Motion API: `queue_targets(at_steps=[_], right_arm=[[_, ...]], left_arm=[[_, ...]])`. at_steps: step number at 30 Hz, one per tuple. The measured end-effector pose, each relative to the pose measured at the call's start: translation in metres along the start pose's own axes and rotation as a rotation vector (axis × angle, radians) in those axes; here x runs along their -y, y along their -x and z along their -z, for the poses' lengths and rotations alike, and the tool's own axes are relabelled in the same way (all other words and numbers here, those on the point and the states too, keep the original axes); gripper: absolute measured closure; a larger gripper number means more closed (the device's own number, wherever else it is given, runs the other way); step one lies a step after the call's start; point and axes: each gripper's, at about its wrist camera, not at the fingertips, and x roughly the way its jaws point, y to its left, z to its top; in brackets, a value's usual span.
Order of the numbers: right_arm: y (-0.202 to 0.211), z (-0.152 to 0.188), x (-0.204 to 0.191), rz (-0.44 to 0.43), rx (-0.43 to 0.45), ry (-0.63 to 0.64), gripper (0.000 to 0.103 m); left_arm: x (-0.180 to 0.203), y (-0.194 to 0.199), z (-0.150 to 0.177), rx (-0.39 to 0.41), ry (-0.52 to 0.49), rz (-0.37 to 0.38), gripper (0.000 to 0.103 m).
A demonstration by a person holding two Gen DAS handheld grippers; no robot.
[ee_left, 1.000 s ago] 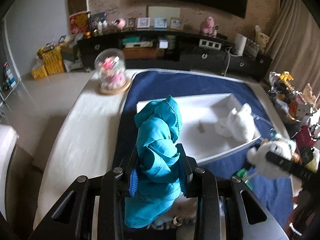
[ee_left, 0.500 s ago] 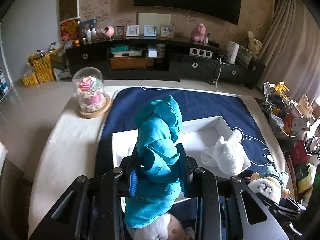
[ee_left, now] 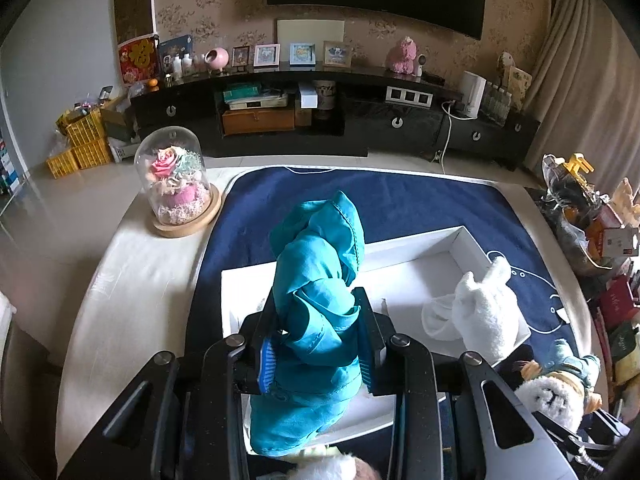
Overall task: Organize soft objects
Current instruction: 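Lower the teal cloth into the box beside the towel and open the left gripper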
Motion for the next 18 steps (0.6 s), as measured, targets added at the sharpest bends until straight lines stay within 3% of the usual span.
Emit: queue_targets(at_steps=[18], right_arm=[[-0.001, 0.001, 0.001, -0.006, -0.009, -0.009, 0.0]], left_arm=[[-0.005, -0.029, 0.004, -0.028, 0.012, -0.048, 0.069]])
